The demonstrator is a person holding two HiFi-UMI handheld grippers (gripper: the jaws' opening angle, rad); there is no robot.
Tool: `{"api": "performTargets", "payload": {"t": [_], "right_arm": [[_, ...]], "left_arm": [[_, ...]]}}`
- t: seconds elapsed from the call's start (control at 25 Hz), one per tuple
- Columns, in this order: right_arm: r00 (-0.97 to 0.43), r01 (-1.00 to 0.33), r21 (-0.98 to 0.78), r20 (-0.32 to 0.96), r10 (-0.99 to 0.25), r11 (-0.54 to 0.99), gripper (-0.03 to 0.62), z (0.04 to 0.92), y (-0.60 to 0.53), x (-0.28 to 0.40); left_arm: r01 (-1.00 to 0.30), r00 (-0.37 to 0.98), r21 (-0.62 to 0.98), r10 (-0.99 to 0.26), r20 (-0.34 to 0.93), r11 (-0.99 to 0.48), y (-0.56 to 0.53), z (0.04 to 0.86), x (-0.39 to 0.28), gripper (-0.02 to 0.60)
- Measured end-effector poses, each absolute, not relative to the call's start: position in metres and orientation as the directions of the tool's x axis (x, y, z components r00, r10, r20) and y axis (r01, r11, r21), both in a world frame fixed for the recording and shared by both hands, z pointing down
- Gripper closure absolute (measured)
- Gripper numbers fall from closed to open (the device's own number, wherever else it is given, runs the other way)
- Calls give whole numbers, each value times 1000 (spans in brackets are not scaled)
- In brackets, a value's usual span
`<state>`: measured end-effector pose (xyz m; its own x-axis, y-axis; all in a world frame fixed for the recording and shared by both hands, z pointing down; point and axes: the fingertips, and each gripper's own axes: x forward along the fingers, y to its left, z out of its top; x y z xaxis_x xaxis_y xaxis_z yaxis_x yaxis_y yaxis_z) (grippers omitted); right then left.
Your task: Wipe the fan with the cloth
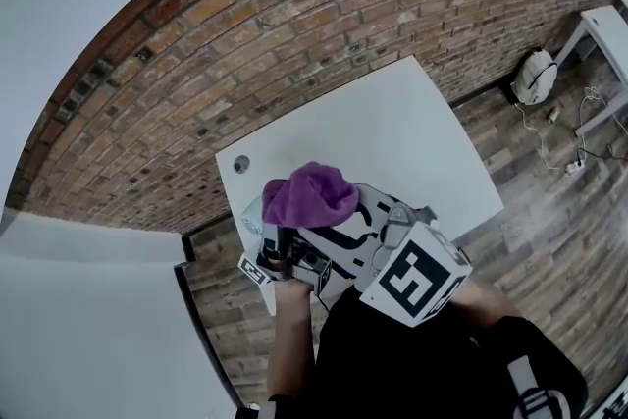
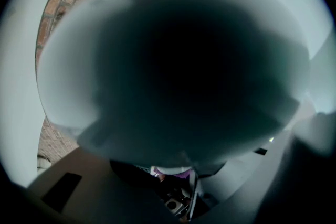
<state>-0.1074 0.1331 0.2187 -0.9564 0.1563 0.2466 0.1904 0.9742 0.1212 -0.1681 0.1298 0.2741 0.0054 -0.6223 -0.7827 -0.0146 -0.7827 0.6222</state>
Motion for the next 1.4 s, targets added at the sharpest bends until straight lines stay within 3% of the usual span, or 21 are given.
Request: {"api": "performTargets", "payload": {"t": [0.24, 0.44, 0.52, 0.68, 0.84, 1.08, 1.28, 1.4], "right_arm": [[-977, 111, 84, 192, 94, 990, 528, 221, 117, -118], [-994, -20, 77, 107, -29, 997, 528, 210, 83, -116], [-996, 18, 88, 94, 9, 996, 528, 204, 85, -103], [-974, 144, 121, 196, 118, 982, 528, 215, 116, -87], [-961, 189, 219, 244, 133, 957, 528, 229, 135, -98], [-975, 113, 252, 214, 59, 961, 528, 217, 121, -107], [-991, -44, 196, 119, -68, 980, 528, 203, 89, -114], [-990, -30, 202, 127, -56, 979, 528, 199, 88, -97]], "left_arm": [[-28, 34, 635, -636, -771, -772, 130, 279, -165, 426], [-11, -20, 627, -627, -779, -779, 132, 281, -172, 426], [-2, -43, 626, -625, -779, -780, 134, 282, -178, 426], [7, -49, 618, -617, -785, -786, 134, 279, -185, 426], [24, -10, 621, -621, -784, -784, 126, 276, -172, 426], [-26, 76, 620, -620, -781, -784, 129, 269, -161, 426], [-6, 10, 606, -606, -795, -795, 134, 271, -169, 426], [0, -22, 606, -606, -795, -795, 139, 274, -176, 426]]}}
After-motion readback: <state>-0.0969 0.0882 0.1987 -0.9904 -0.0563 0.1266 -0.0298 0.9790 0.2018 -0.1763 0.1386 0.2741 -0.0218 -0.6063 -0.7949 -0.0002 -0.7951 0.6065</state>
